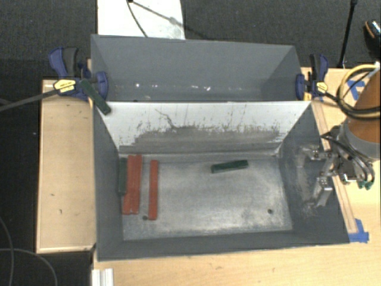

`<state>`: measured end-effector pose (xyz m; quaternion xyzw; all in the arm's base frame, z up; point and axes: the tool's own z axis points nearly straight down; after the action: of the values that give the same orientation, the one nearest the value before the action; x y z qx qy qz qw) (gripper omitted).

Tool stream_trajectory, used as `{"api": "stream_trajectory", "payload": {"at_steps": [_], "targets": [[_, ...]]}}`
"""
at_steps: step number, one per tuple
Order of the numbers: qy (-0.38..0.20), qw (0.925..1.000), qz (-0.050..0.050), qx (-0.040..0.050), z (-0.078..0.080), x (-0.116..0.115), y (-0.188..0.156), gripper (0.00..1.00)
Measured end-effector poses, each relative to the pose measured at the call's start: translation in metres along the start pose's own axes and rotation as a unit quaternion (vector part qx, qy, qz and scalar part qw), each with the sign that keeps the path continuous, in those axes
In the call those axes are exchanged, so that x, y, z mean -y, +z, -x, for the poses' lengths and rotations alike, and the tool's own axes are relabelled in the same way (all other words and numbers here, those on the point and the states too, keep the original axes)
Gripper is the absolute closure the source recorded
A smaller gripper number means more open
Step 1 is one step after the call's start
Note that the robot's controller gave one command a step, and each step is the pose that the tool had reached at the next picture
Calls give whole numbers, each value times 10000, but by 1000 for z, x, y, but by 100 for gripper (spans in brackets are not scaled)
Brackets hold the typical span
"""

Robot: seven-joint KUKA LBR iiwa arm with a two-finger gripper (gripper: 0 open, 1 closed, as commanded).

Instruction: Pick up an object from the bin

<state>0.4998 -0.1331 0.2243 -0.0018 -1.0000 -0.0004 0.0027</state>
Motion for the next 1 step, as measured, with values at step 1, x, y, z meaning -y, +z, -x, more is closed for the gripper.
{"api": "stream_trajectory", "payload": {"at_steps": [1], "targets": [[254,9997,10,37,90,-74,158,0]]}}
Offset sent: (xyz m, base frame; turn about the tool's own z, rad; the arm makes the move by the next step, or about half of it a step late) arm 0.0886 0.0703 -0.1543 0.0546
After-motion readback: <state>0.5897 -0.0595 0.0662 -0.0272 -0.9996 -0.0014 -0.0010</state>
